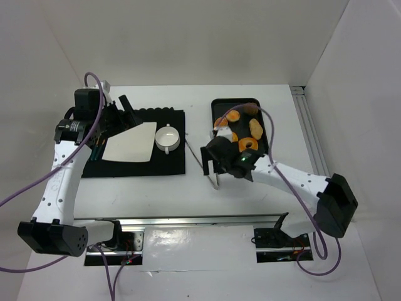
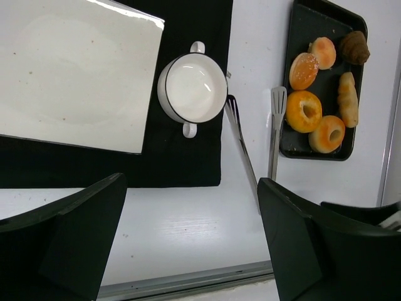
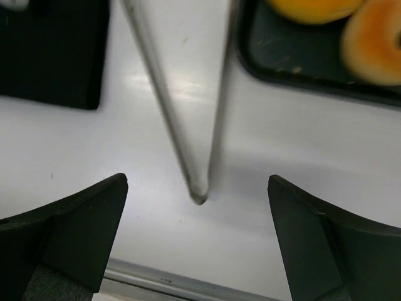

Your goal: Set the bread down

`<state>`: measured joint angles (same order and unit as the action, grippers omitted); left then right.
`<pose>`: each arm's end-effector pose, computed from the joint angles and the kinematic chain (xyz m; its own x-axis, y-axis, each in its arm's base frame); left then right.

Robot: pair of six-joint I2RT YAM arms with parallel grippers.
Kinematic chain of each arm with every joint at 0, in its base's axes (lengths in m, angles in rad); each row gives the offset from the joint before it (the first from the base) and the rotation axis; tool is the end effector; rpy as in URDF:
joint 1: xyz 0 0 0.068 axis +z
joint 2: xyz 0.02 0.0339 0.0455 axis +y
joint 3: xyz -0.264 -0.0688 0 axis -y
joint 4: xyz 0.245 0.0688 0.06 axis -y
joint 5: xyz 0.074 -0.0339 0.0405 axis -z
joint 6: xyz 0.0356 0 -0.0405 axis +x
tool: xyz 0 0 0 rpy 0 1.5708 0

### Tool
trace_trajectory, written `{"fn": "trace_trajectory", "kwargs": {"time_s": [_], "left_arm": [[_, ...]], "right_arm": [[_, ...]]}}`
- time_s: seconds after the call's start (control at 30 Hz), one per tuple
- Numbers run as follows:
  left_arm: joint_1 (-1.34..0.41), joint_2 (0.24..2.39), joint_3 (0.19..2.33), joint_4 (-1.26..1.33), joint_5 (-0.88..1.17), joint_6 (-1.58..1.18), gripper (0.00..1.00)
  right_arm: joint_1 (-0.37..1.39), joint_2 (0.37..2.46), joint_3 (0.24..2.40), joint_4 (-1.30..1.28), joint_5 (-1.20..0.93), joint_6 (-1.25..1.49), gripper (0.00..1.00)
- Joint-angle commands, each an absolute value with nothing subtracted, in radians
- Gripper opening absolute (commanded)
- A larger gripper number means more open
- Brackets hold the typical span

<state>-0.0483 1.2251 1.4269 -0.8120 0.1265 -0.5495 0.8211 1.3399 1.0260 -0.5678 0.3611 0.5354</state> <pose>0.2476 -0.0165 0.4071 -0.5671 -0.4913 -0.6611 -0.1700 0.8552 -0.4897 0.1996 0.1959 0.2691 -0.7236 -0.0767 -0.6860 -0.1889 0.9779 0.0899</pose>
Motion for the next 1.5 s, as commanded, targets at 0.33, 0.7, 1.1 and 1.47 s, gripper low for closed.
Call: {"fn": "trace_trajectory", "kwargs": {"time_s": [0.33,0.7,1.1,1.47], "left_arm": [[-0.038,1.245,1.456,-0.779,0.152,-0.552,0.99],[-0.029,1.266,1.437,-0.749,0.173,-0.543,0.99],[-0.02,1.293,1.417,-0.709,0.241,-0.552,0.99],[-0.02,1.284,1.407,-0.699,0.262,-0.563,0.98]], "right_arm": [[0.977,1.534,0.904,-0.298,0.399,0.502,1.0],[0.871,1.73,0.956,-0.094,0.41,0.368,1.0],[0.871,1.862,1.112,-0.081,0.462,0.413,0.78],[0.901,1.554,1.18,-0.274,0.538,0.463,0.27]]}}
